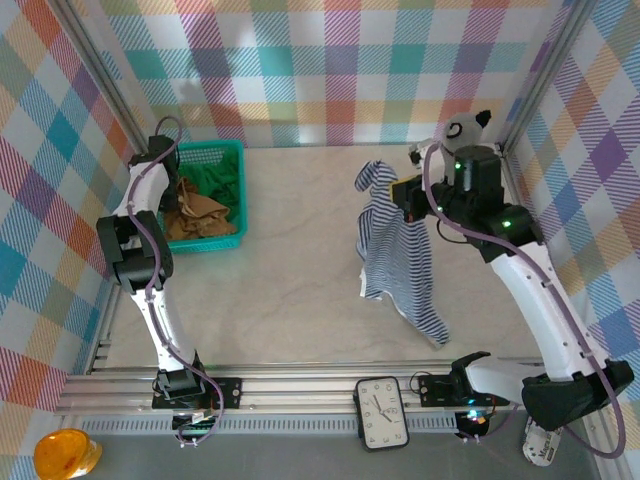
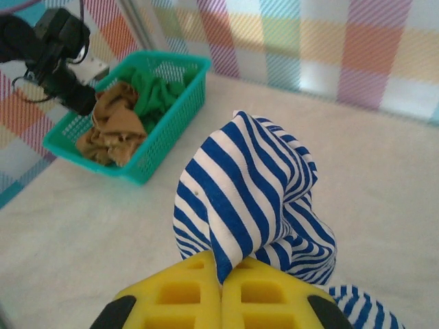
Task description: Fold and stack the tank tops
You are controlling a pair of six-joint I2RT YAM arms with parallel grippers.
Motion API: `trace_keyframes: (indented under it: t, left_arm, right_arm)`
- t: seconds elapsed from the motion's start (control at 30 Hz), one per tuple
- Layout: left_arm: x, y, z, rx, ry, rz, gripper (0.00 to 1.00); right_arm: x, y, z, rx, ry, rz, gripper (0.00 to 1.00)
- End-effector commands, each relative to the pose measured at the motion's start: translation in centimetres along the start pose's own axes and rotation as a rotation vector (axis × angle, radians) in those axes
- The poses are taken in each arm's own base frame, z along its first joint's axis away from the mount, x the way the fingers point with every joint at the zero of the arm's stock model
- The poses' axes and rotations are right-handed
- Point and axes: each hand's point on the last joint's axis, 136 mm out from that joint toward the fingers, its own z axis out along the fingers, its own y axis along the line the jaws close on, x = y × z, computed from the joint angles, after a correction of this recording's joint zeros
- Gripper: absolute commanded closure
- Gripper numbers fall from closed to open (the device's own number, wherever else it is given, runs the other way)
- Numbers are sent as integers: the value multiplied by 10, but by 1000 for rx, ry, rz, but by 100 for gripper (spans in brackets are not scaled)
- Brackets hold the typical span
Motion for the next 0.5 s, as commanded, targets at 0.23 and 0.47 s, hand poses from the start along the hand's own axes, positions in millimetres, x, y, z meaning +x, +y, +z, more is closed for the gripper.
trace_keyframes:
  t: [0.23,0.47]
  left_arm:
    - [10,66,4,-219,67,-80,48]
    - [17,63,-44,-28,-3,-191,19]
  right_arm:
    - [15,9,35,-145,7,107,100]
    - [8,13,54,-217,-1,162,100]
